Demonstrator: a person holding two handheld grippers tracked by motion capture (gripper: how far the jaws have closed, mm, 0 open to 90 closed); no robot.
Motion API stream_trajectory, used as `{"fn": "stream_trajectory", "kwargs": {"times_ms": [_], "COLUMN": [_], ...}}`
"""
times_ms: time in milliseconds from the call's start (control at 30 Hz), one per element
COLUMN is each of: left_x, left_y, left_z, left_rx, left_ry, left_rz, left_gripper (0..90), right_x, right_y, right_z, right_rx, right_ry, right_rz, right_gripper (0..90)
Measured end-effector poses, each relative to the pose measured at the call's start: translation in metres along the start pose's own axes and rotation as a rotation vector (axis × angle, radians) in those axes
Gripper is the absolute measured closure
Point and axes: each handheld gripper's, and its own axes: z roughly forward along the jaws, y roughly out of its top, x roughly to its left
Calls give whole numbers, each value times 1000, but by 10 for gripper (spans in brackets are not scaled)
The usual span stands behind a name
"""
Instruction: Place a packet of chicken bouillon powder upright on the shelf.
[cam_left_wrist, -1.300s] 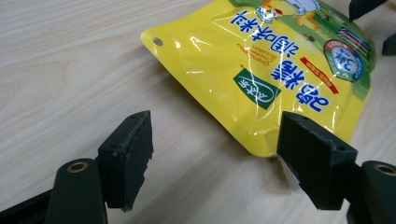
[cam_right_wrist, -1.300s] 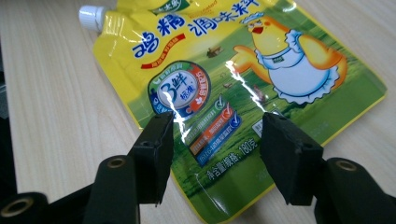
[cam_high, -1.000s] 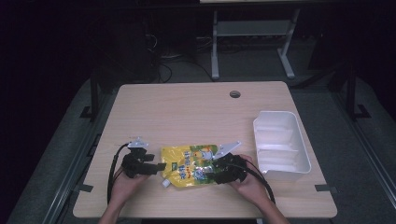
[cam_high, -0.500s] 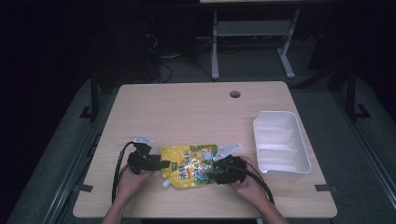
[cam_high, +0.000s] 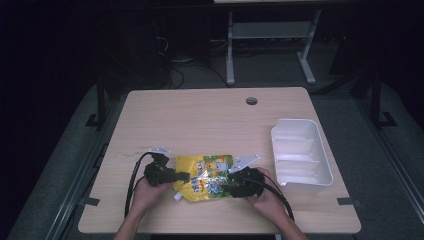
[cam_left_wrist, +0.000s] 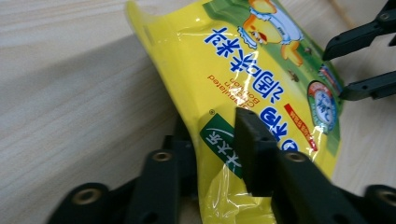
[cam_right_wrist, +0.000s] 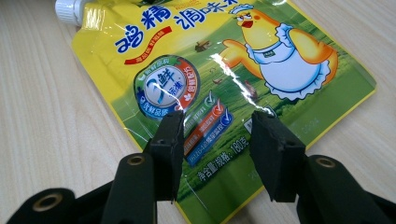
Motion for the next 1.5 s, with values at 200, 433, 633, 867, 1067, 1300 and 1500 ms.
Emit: {"fn": "stream_trajectory", "kwargs": {"times_ms": [200, 433, 633, 867, 1067, 1300, 1500], "left_x": [0, -8, -23, -49, -63, -77, -89], "left_y": [0, 7, 21, 49, 61, 72, 78], "left_z": [-5, -14, -26, -49, -59, -70, -75], "left_rx": [-9, -23, -46, -82, -95, -95, -85], "left_ry": [-6, -34, -72, -128, -158, -182, -206], "left_rz": [2, 44, 103, 195, 252, 324, 392], "left_gripper": [881, 896, 899, 900, 900, 900, 900], "right_x": [-1, -2, -1, -10, -15, -18, -16], "right_y": [0, 9, 19, 43, 71, 104, 118], "right_z": [0, -11, -28, -45, -60, -66, -62], "right_rx": [-4, -43, -75, -105, -128, -114, -71], "right_ry": [15, 75, 90, 54, 46, 94, 177], "right_rz": [20, 39, 15, -15, -53, -112, -153], "right_gripper": [463, 332, 303, 287, 275, 283, 327]}}
